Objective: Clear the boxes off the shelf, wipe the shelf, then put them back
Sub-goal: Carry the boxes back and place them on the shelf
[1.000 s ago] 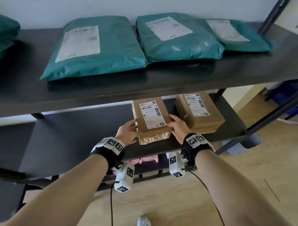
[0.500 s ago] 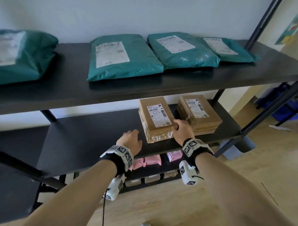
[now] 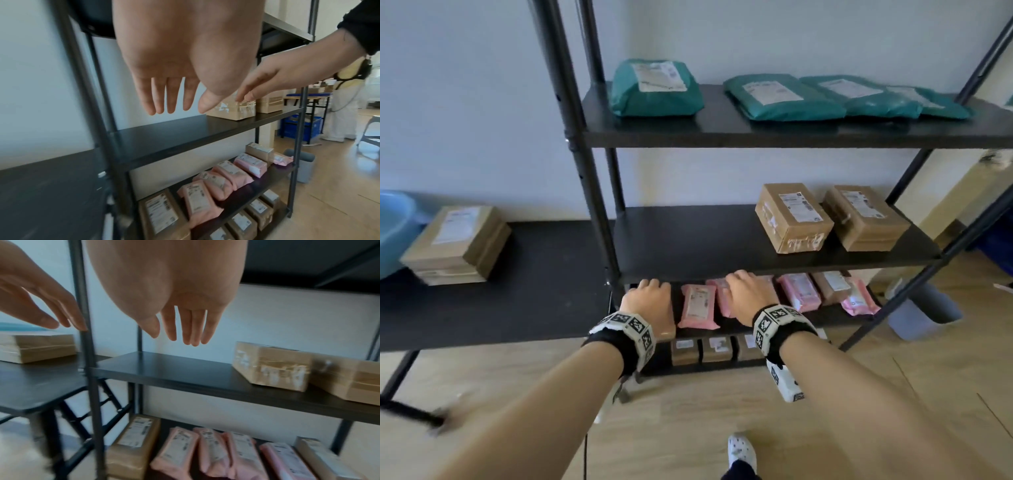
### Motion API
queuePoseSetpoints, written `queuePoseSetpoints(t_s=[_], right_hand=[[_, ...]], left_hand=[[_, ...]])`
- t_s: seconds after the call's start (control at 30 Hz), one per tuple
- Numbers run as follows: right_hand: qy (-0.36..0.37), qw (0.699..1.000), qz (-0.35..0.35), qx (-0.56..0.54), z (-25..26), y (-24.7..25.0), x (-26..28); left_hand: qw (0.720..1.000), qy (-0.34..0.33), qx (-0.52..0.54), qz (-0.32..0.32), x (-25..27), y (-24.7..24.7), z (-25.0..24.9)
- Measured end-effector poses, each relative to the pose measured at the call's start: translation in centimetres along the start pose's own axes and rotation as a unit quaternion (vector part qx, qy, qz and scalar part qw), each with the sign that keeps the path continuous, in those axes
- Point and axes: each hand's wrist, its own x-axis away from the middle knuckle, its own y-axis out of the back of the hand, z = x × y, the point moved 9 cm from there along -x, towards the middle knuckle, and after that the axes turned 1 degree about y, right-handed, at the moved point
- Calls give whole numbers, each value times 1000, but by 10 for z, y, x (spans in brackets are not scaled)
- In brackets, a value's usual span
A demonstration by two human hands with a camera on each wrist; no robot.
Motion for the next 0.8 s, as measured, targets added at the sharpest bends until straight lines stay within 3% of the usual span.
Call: queuePoseSetpoints(t_s=[0.23,0.43,0.6,0.8], right_hand=[[129,991,15,-25,198,-29,17],[213,976,23,-23,333,-34,-5],[233,971,35,-43,415,-43,-55],[208,974,70,-63,479,-59,-145]], left_hand=[[994,113,10,0,108,-13,150],[977,214,25,8,160,-16,269],[966,257,35,7,161,-15,356],[950,299,89,1,115,-11,460]])
